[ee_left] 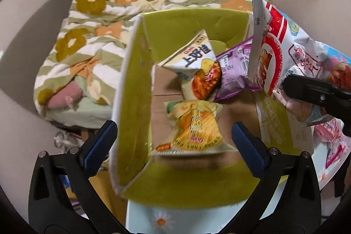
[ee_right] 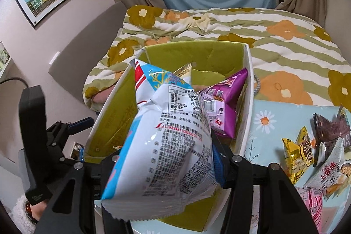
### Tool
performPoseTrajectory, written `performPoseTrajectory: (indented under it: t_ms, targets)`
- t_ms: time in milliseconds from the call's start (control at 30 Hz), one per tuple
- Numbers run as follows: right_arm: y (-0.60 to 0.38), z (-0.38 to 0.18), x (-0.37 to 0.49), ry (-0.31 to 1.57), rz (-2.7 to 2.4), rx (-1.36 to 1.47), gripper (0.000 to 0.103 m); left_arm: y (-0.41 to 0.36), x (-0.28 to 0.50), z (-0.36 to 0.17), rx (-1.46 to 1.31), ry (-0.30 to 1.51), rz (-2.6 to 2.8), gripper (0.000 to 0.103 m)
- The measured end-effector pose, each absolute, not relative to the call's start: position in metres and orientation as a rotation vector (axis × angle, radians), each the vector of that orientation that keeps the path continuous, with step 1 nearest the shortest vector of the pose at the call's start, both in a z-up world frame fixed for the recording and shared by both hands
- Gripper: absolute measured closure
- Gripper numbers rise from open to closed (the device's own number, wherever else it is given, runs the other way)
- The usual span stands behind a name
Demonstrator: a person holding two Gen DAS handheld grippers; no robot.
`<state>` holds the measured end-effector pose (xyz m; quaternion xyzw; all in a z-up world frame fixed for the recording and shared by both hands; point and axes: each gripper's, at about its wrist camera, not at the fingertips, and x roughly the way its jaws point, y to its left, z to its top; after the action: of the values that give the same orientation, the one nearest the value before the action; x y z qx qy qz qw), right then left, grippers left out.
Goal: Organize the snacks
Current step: 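Carry both bags into the cardboard box and open both tools, then move both tools back over the table toward the pink bags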
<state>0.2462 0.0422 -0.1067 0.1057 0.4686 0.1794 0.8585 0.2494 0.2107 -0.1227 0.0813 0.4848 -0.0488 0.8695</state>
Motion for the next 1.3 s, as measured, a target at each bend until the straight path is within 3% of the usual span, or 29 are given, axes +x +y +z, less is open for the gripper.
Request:
performPoseTrajectory:
  t_ms: [367, 433, 467, 500, 567, 833, 1300]
  targets:
    - [0.069, -0.121, 0.260, 1.025, 0.398, 0.210, 0.051, 0.238, 0.238, -0.111, 0.107, 0.986, -0.039, 0.000]
    - [0.072, -0.126, 0.262, 1.028, 0.386, 0.204, 0.044, 0.242, 0.238, -0.114, 0.093, 0.995, -0.030, 0.000]
    - [0.072, -0.127, 0.263, 1.027, 0.378, 0.206, 0.031, 0.243, 0.238, -0.115, 0.088, 0.998, -0.029, 0.000]
    - [0.072, -0.129, 0.262, 1.023, 0.371, 0.207, 0.012, 0.245, 0.237, -0.117, 0.082, 1.002, -0.027, 0.000]
    - [0.071, -0.131, 0.260, 1.010, 0.359, 0.199, 0.000, 0.247, 0.236, -0.122, 0.074, 1.011, -0.027, 0.000]
    - [0.058, -0.128, 0.250, 1.002, 0.349, 0.168, 0.000, 0.247, 0.228, -0.122, 0.066, 1.007, -0.023, 0.000]
    - [0.049, -0.078, 0.226, 0.888, 0.369, 0.139, 0.000, 0.230, 0.211, -0.071, 0.094, 0.903, -0.040, 0.000]
